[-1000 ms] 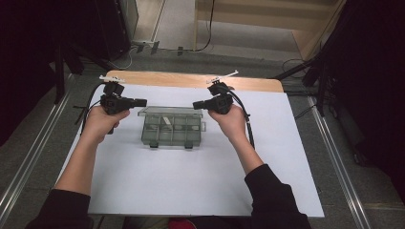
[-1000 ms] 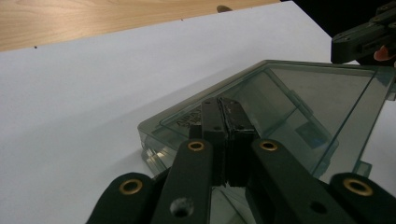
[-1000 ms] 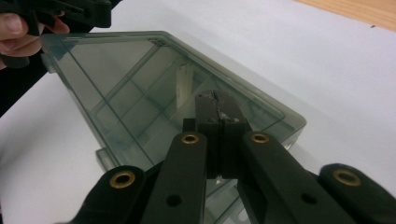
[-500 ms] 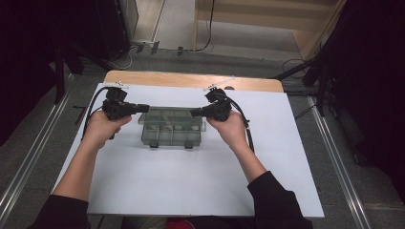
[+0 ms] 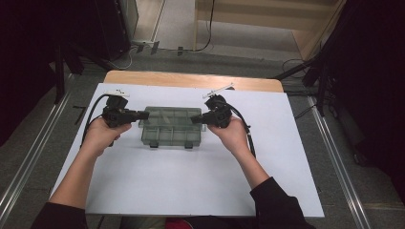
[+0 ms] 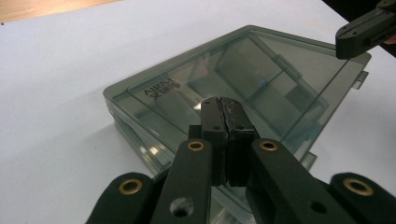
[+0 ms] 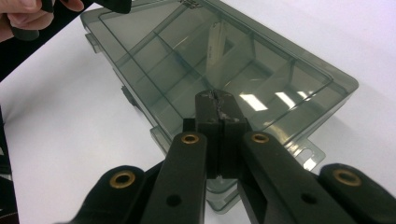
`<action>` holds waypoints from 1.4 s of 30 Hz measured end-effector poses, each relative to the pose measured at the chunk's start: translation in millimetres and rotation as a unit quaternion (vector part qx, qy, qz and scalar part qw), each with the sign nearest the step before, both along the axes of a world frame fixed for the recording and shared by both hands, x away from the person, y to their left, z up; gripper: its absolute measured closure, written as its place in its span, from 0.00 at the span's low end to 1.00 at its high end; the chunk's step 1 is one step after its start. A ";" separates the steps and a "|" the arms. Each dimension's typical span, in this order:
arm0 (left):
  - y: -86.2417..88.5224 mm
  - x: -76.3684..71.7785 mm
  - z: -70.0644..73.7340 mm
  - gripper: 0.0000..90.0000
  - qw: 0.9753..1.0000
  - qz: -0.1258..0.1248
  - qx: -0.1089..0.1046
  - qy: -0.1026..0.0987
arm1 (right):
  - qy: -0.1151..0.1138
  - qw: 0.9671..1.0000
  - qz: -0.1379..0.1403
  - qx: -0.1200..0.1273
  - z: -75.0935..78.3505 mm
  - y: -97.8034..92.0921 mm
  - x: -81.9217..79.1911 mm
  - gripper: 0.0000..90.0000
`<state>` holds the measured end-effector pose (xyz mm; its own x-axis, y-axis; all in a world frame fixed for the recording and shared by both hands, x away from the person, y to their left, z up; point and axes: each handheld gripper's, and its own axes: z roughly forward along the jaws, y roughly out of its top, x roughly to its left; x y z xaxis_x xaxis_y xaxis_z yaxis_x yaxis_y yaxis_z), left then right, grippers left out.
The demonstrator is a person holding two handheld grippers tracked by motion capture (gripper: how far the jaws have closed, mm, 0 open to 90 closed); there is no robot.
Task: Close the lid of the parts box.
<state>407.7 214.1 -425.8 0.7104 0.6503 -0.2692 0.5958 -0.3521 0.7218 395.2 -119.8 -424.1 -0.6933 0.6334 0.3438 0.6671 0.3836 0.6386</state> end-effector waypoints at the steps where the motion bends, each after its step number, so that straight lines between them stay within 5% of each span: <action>1: -0.6 -1.7 -0.3 0.98 1.000 0.001 0.001 -0.001 | 0.000 1.000 0.001 0.000 -1.0 0.5 -0.6 1.00; 42: -2.3 -31.7 -29.1 0.98 0.999 -0.002 0.025 -0.021 | -0.005 1.000 -0.003 -0.021 -29.4 -0.2 -19.9 1.00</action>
<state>375.9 211.8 -454.9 0.7231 0.6591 -0.2070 0.5640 -0.3902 0.7278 375.4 -120.1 -453.5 -0.6926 0.6515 0.3095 0.6630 0.4059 0.6290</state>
